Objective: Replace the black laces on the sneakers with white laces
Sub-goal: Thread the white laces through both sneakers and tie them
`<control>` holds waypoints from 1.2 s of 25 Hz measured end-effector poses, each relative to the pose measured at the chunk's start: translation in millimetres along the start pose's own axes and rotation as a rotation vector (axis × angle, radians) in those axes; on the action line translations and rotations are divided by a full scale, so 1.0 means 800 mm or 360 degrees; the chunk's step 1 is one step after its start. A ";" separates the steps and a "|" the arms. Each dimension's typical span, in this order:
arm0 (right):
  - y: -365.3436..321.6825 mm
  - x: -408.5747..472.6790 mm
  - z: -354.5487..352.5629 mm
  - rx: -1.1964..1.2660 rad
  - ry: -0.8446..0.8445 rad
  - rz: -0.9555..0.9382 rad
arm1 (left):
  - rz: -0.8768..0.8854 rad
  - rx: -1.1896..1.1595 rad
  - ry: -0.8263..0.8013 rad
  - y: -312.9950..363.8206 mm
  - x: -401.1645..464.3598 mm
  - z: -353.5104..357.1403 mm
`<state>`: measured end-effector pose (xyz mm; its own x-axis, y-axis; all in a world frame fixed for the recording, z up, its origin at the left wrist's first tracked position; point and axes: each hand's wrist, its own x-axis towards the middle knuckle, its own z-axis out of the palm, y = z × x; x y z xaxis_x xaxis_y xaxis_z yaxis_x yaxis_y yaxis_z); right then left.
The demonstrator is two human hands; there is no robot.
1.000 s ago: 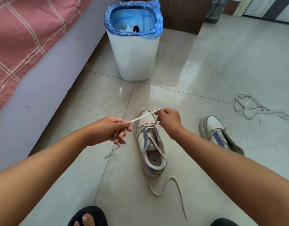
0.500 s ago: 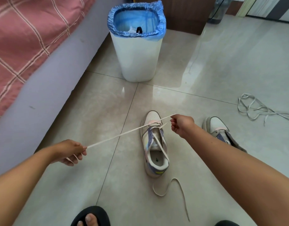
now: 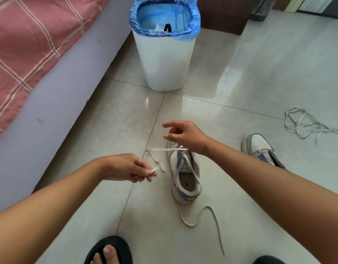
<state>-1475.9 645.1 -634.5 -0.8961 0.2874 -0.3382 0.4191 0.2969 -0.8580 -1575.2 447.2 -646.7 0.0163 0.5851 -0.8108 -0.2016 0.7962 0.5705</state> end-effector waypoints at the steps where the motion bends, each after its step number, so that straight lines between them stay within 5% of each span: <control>1: 0.006 -0.002 -0.008 -0.0040 0.0140 0.0042 | 0.0084 -0.0167 0.0089 0.008 0.011 0.010; 3: 0.025 -0.011 -0.021 -0.0417 0.0321 0.0188 | 0.0253 -0.0557 0.0375 0.017 0.035 0.024; 5: 0.044 -0.025 -0.022 -0.0768 0.0154 0.0271 | 0.0355 -0.0910 0.0638 0.023 0.058 0.036; 7: 0.057 -0.034 -0.010 -0.0838 0.0002 0.0292 | 0.0379 -0.1116 0.0818 0.030 0.076 0.049; 11: 0.064 -0.030 0.010 -0.0686 0.0182 0.0353 | 0.0327 -0.1309 0.0901 0.043 0.089 0.075; 20: 0.068 -0.034 0.019 -0.0526 0.0243 0.0389 | 0.0357 -0.0892 0.1204 0.043 0.095 0.091; 30: 0.077 -0.029 0.031 -0.0534 0.0327 0.0380 | 0.0494 -0.0213 0.1261 0.033 0.095 0.102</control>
<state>-1432.8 634.1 -688.9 -0.7355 0.5481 -0.3984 0.6647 0.4694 -0.5813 -1499.1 525.6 -682.6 -0.7369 0.4533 -0.5014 -0.1986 0.5639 0.8016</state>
